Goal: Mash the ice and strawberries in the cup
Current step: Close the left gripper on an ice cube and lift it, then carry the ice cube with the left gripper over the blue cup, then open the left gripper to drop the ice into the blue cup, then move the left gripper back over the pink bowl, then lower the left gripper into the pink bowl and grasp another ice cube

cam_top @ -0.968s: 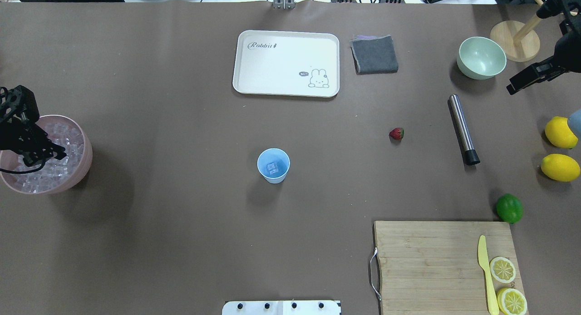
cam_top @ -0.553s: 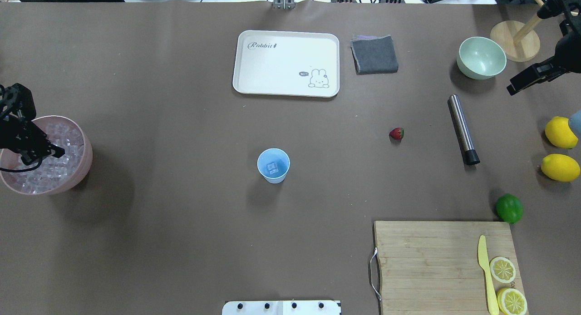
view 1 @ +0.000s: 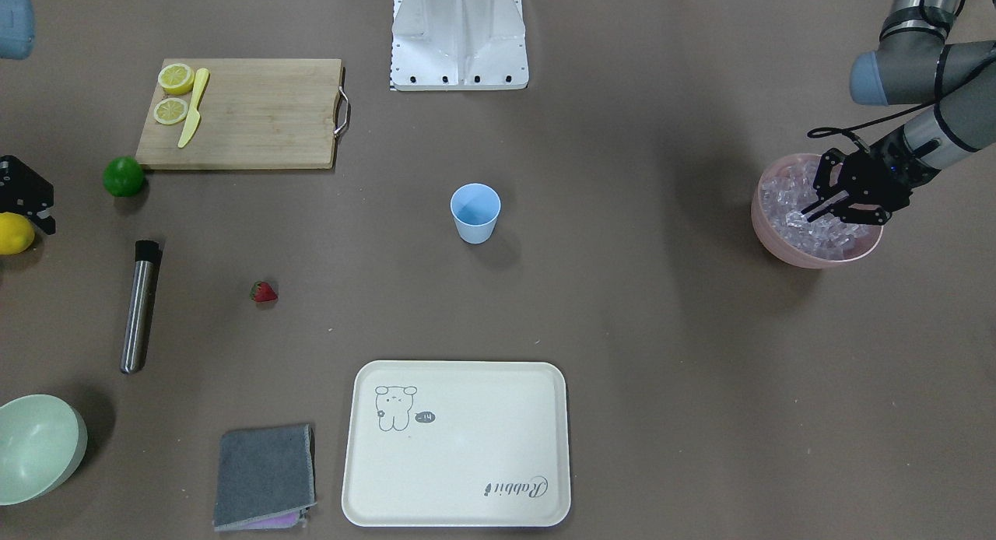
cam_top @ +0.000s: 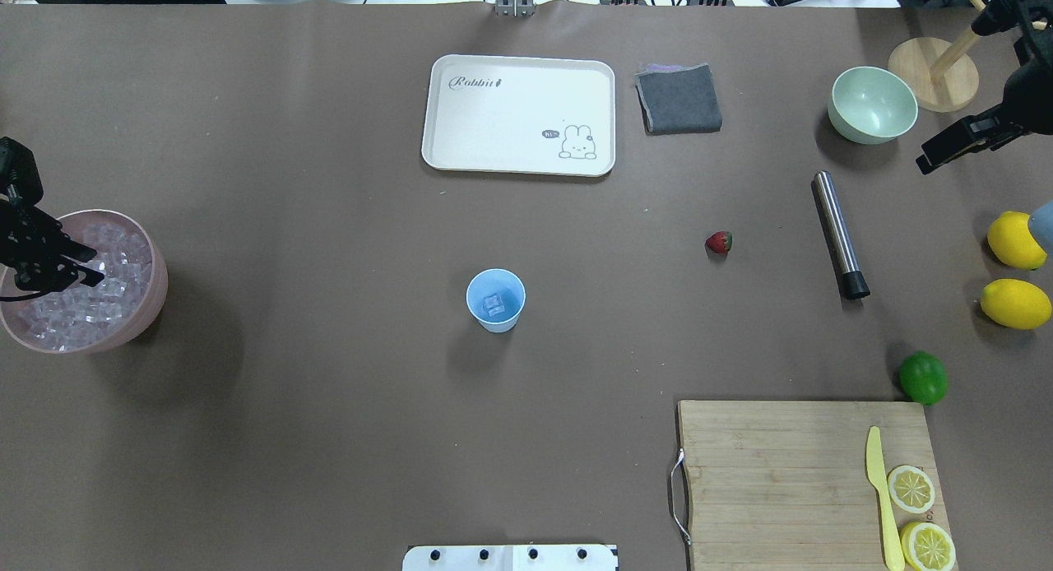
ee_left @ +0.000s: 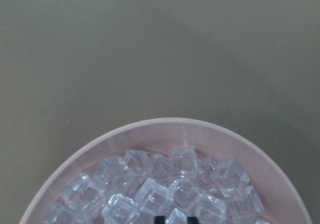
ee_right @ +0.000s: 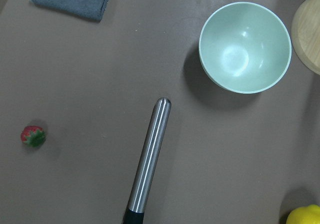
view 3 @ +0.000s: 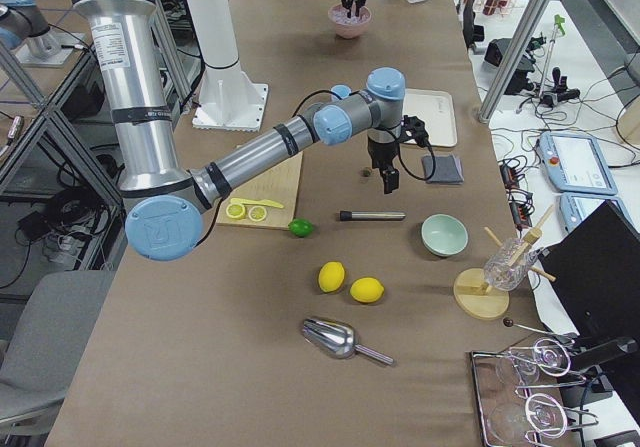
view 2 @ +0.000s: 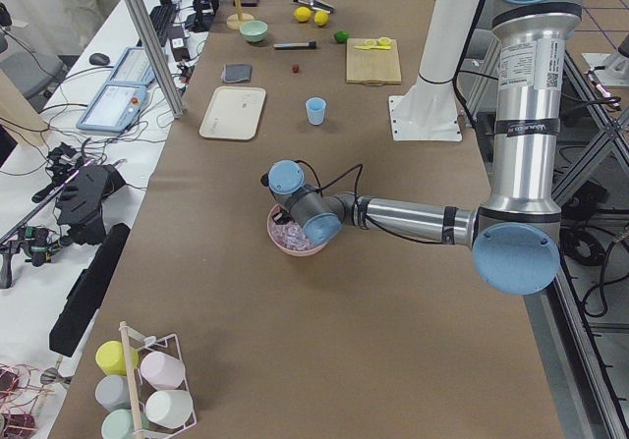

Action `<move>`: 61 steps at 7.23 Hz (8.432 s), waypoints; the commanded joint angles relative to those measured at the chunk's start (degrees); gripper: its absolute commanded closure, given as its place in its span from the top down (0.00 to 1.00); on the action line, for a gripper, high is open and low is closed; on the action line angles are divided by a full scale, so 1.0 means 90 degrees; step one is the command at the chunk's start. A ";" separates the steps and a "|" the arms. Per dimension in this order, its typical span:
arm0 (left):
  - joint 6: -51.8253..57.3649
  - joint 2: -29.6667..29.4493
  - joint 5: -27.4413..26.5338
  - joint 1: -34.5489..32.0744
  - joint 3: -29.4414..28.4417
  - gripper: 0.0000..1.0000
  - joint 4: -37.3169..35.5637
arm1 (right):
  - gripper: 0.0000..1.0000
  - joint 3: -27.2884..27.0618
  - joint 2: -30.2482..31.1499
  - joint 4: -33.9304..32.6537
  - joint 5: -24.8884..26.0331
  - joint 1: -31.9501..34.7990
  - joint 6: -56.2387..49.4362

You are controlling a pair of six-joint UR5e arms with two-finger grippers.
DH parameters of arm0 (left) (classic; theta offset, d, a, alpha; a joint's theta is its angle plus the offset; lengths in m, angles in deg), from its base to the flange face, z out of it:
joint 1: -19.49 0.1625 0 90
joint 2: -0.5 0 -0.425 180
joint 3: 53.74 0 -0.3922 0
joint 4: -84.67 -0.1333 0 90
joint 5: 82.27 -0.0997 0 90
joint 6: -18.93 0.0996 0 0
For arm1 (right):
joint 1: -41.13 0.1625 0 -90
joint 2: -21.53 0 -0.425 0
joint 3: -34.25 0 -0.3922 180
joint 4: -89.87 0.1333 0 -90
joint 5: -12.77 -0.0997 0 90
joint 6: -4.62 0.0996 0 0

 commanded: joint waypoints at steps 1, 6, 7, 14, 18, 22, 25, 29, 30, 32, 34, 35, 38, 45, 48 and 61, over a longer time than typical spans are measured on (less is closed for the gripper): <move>-0.0051 -0.0012 -0.0376 0.0050 -0.0078 0.97 -0.0003 | 1.00 0.0000 -0.0040 0.0008 -0.0001 -0.0046 0.0057; -0.0080 -0.0089 -0.0842 0.0439 -0.0059 0.97 -0.0003 | 1.00 0.0000 -0.0050 -0.0002 -0.0001 -0.0095 0.0077; -0.0061 -0.0109 -0.0855 0.0548 -0.0039 0.97 -0.0003 | 1.00 0.0000 -0.0041 0.0008 0.0009 -0.0096 0.0077; -0.0041 -0.0011 -0.0203 0.0179 0.0127 0.00 -0.0023 | 1.00 -0.0088 0.0018 -0.0002 -0.0001 -0.0096 0.0126; -0.0061 -0.0361 0.0635 -0.0289 0.0147 0.00 -0.0140 | 1.00 -0.0166 0.0008 -0.0002 -0.0001 -0.0086 0.0165; -0.1772 -0.1638 0.0756 -0.0272 0.0263 0.00 -0.0482 | 1.00 -0.0176 -0.0030 -0.0002 -0.0001 -0.0115 0.0165; -0.2887 -0.2294 0.0640 0.0243 0.0332 0.00 -0.0462 | 1.00 -0.0185 -0.0050 -0.0002 -0.0001 -0.0154 0.0165; -0.4432 -0.2959 -0.0451 0.1336 0.0644 0.00 -0.0453 | 1.00 -0.0147 -0.0070 -0.0002 0.0009 -0.0174 0.0155; -0.4610 -0.3028 -0.0764 0.1659 0.0693 0.00 -0.0375 | 1.00 -0.0127 -0.0070 -0.0002 0.0019 -0.0183 0.0145; -0.5030 -0.3418 -0.1623 0.2285 0.0587 0.00 -0.0335 | 1.00 -0.0137 -0.0079 -0.0002 0.0019 -0.0193 0.0145; -0.5401 -0.3653 -0.2344 0.2801 0.0547 0.00 -0.0326 | 1.00 -0.0117 -0.0070 -0.0002 0.0019 -0.0193 0.0145; -0.5490 -0.3702 -0.2659 0.3037 0.0537 0.00 -0.0325 | 1.00 -0.0146 -0.0070 -0.0002 0.0009 -0.0193 0.0145; -0.5491 -0.3762 -0.3208 0.3507 0.0459 0.00 -0.0316 | 1.00 -0.0186 -0.0050 -0.0002 0.0009 -0.0193 0.0145; -0.5471 -0.3703 -0.3472 0.3664 0.0107 0.97 0.0455 | 1.00 -0.0176 -0.0001 0.0008 0.0019 -0.0193 0.0145; -0.5393 -0.3655 -0.3075 0.3042 0.0137 0.97 0.0388 | 1.00 -0.0186 -0.0001 -0.0002 -0.0001 -0.0193 0.0155; -0.0170 -0.0482 -0.0093 -0.0223 0.0078 0.97 0.0417 | 1.00 -0.0107 -0.0060 0.0008 0.0009 -0.0408 0.0136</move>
